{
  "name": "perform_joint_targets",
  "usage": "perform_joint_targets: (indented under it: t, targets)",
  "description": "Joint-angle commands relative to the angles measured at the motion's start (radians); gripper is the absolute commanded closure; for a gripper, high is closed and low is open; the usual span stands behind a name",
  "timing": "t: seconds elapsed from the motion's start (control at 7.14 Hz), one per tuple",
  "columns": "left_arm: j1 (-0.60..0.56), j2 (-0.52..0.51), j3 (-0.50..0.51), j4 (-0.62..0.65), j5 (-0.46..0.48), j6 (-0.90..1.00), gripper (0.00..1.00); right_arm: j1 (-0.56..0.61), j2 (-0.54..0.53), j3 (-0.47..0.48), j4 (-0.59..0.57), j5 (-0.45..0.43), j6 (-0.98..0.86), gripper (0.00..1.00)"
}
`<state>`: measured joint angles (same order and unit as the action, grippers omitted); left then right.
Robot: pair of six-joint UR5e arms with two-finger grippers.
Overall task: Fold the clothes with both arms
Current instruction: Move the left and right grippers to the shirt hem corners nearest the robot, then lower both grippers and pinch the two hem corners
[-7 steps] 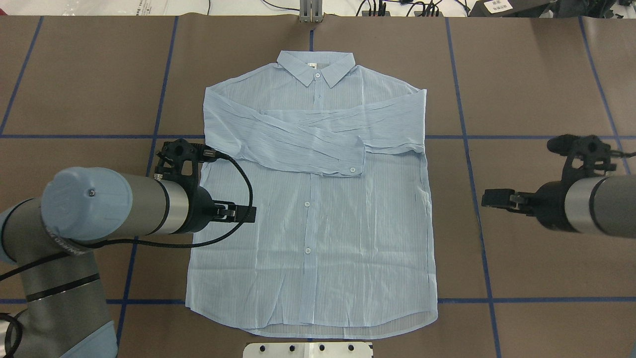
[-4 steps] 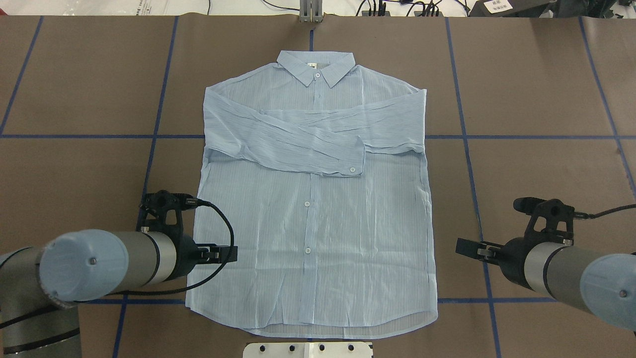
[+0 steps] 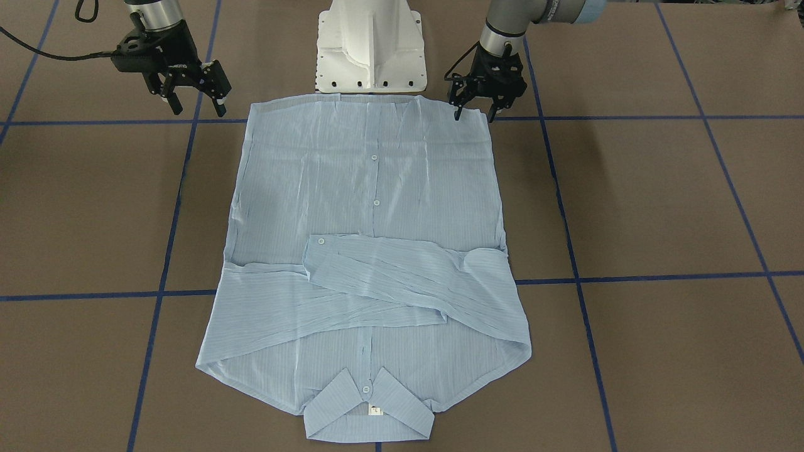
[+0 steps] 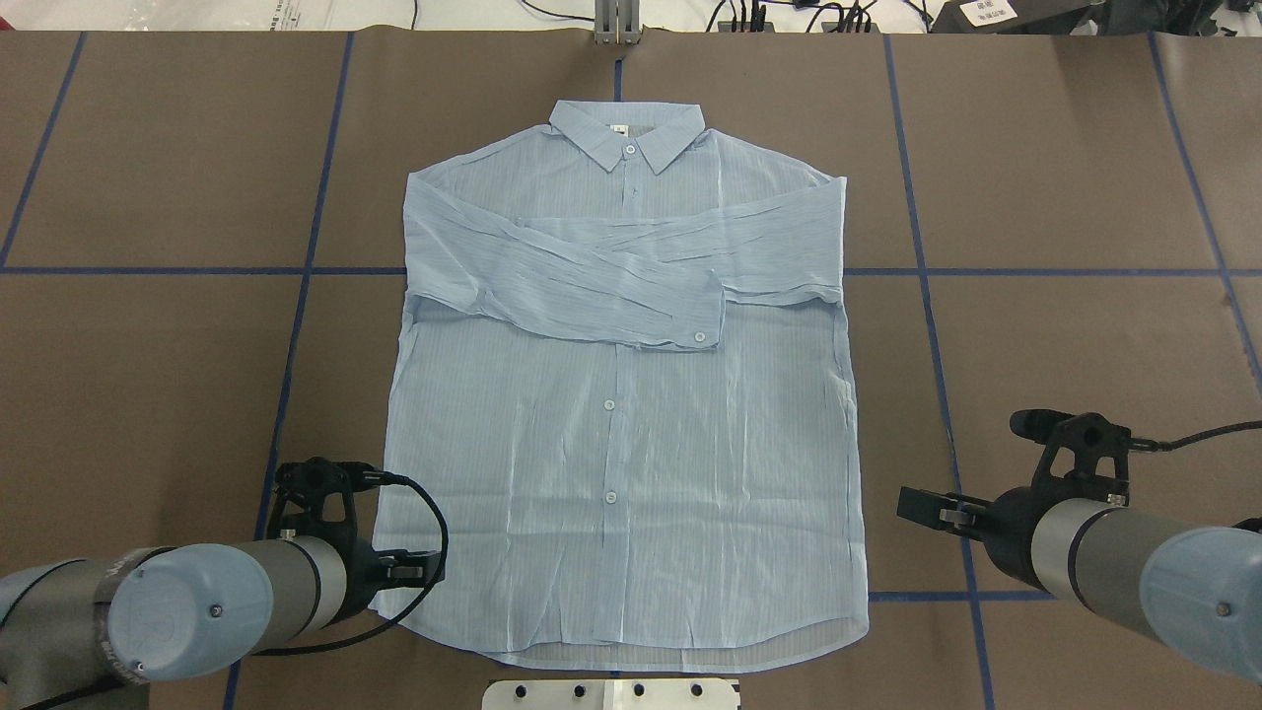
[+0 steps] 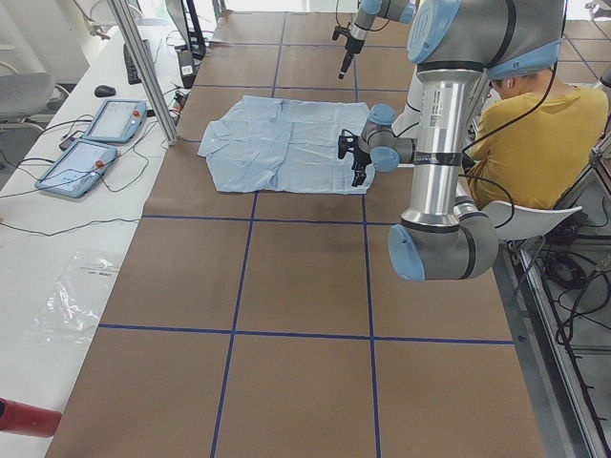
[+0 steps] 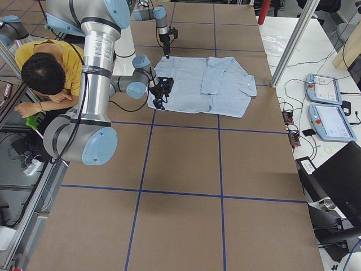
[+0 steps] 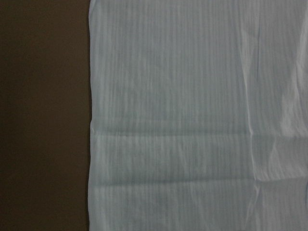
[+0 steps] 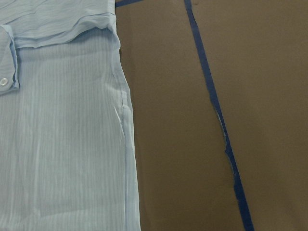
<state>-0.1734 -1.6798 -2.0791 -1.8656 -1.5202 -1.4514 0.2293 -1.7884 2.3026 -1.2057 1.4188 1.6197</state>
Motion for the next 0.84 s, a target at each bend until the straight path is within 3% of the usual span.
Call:
perform_joint_targets:
  t: [0.0, 0.7]
  targets:
    - [0.003, 0.012, 0.022, 0.0, 0.005, -0.001, 0.36, -0.002, 0.003, -0.002, 0.0, -0.001, 0.0, 0.0]
    - [0.032, 0.015, 0.028, 0.0, 0.003, -0.003, 0.41, -0.004, 0.003, -0.003, 0.0, -0.003, 0.0, 0.0]
